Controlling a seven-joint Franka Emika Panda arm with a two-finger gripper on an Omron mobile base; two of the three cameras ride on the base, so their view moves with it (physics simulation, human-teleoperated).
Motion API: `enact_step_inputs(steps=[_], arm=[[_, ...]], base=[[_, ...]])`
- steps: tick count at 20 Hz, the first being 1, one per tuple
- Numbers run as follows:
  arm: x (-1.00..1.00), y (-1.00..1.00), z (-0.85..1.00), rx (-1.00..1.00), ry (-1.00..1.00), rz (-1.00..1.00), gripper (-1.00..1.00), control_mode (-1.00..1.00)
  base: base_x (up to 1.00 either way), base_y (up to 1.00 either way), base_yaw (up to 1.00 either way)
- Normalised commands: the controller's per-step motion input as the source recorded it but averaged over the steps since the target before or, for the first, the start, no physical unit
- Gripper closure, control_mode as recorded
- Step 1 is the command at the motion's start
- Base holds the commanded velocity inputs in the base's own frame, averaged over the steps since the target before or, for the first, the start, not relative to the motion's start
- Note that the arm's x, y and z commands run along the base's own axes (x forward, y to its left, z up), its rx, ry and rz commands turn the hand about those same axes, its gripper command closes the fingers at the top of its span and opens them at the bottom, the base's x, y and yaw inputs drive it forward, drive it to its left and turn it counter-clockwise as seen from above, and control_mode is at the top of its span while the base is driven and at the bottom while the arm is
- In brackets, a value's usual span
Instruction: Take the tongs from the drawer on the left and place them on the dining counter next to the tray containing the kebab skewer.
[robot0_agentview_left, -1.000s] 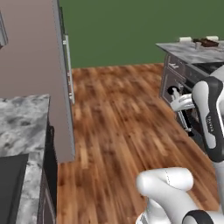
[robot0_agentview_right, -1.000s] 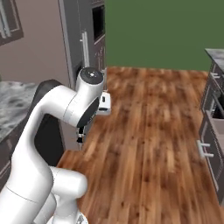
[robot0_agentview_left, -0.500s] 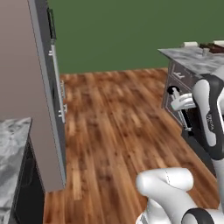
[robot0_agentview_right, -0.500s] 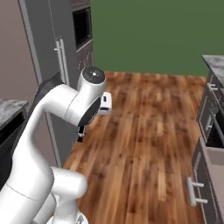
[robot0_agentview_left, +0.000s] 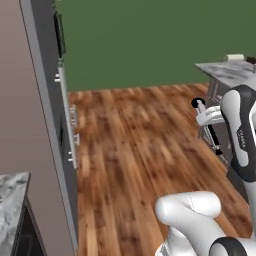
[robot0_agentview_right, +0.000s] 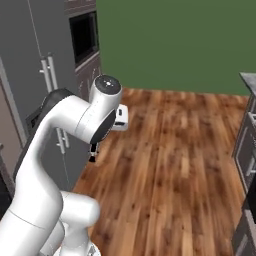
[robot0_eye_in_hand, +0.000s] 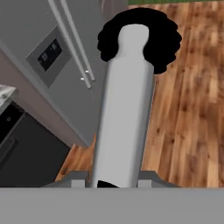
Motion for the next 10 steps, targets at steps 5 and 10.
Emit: enact_step_inputs(steps=[5, 10], arm=[[0.00, 0.00, 0.00, 0.00, 0.00, 0.00, 1.00, 1.00], [0.00, 0.00, 0.00, 0.00, 0.00, 0.00, 1.00, 1.00]], base=[[1.00, -0.18, 0.03], [1.00, -0.29, 0.01]])
